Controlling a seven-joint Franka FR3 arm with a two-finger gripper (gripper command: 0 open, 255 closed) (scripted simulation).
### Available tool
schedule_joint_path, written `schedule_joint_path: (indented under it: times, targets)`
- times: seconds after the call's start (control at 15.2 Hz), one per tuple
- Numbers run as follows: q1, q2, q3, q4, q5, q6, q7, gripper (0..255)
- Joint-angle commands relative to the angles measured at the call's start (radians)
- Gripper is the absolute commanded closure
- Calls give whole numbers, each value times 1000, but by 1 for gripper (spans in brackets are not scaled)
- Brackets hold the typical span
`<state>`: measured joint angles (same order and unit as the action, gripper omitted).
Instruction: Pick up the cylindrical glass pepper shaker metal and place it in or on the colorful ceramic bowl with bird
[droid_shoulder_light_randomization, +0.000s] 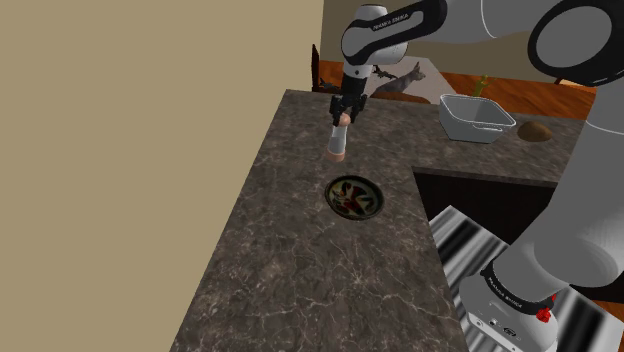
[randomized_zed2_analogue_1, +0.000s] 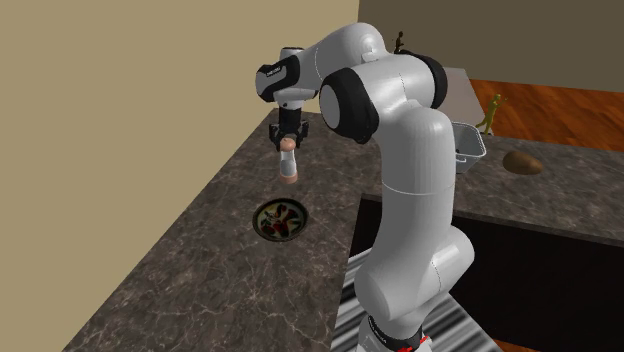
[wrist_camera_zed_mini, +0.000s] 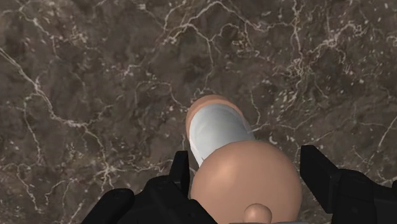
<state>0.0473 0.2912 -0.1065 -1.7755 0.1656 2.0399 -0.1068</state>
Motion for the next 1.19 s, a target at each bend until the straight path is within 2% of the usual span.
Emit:
schedule_joint_path:
  times: [0.0,0.46,1.12]
  targets:
    - [0,0,0,0,0,0,0,255]
    - [0,0,0,0,0,0,0,255]
    - [0,-37,-3,83,-12,-120,18,255]
